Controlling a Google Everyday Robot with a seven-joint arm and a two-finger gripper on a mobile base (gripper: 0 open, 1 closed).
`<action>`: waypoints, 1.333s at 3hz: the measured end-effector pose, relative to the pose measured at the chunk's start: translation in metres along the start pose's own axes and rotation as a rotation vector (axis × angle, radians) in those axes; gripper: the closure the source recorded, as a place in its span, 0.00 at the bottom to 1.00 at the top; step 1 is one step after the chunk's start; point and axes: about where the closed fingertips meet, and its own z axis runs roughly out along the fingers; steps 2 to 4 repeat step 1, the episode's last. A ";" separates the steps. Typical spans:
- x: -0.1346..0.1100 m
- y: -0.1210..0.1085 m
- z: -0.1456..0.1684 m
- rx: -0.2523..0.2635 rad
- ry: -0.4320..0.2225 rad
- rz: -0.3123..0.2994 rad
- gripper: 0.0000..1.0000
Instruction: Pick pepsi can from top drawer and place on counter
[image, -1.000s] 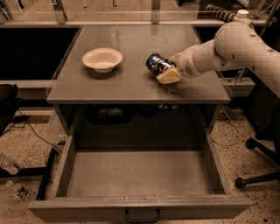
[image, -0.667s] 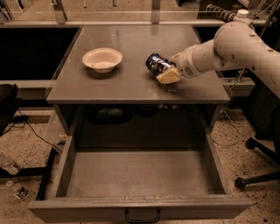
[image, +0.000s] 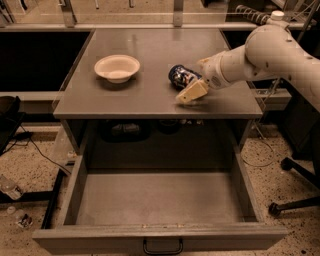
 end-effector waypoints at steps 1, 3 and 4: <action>0.000 0.000 0.000 0.000 0.000 0.000 0.00; 0.000 0.000 0.000 0.000 0.000 0.000 0.00; 0.000 0.000 0.000 0.000 0.000 0.000 0.00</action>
Offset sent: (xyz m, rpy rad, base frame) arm 0.0000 0.0000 0.0000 0.0000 0.0000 0.0000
